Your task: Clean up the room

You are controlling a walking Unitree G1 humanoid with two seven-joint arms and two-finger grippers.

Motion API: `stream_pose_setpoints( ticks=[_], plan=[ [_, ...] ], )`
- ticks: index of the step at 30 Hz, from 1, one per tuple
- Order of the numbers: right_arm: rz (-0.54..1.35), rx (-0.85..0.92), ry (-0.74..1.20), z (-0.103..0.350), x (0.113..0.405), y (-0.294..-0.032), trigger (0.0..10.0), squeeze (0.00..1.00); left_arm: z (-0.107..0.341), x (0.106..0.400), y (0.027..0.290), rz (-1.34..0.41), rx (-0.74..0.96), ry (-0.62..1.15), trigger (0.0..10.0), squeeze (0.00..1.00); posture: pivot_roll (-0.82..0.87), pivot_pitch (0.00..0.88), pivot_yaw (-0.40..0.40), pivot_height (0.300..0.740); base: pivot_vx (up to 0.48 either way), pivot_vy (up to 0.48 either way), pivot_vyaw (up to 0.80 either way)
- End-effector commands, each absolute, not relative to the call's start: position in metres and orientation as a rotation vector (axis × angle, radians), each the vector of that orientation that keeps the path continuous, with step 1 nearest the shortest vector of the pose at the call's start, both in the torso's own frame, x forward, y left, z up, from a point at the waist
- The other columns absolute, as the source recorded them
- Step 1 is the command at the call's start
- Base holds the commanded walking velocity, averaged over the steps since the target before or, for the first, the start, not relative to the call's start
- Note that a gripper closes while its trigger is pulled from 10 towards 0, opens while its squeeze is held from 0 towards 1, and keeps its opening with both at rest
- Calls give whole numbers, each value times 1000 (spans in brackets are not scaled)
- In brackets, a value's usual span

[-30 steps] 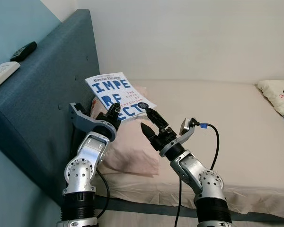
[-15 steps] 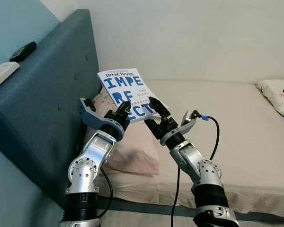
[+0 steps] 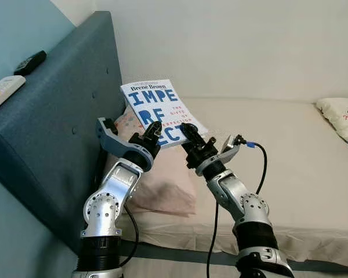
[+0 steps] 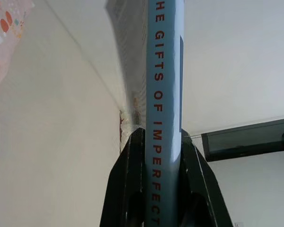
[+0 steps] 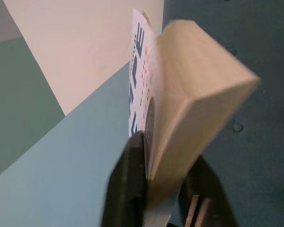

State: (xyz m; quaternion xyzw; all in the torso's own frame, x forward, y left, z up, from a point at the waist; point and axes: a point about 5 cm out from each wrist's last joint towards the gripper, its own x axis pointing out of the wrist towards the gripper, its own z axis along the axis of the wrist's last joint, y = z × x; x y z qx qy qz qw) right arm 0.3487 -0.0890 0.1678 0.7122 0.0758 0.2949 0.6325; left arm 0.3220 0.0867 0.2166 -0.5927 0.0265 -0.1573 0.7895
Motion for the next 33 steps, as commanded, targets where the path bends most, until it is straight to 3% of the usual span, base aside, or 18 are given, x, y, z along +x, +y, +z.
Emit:
stream_pose_setpoints(
  ticks=[1, 14, 15, 25, 26, 29, 33],
  plan=[
    [735, 1685, 170, 179, 349, -67, 0, 0, 222, 318, 71, -371, -1369, 44, 10000, 0, -16, 111, 17, 740, 0, 0, 0],
    [710, 1677, 153, 178, 352, -71, 0, 0, 221, 317, 71, -369, -1281, 43, 10000, 0, -15, 110, 20, 740, 0, 0, 0],
    [711, 1668, 150, 178, 352, -71, 0, 0, 220, 317, 71, -378, -1230, 35, 10000, 1000, -14, 112, 20, 740, 0, 0, 0],
    [714, 1649, 122, 180, 353, -80, 0, 0, 219, 311, 72, -435, -1091, 22, 10000, 1000, -14, 112, 20, 740, 0, 0, 0],
    [712, 1637, 111, 180, 353, -84, 0, 0, 216, 310, 78, -429, -1076, 19, 10000, 0, -12, 113, 20, 740, 0, 0, 0],
    [712, 1631, 108, 180, 353, -85, 0, 0, 215, 310, 81, -426, -1069, 17, 10000, 0, -13, 112, 21, 740, 0, 0, 0],
    [694, 1529, 111, 177, 352, -93, 0, 0, 203, 310, 106, -375, -934, 2, 10000, 0, -15, 114, 23, 740, 0, 0, 0]
  ],
)
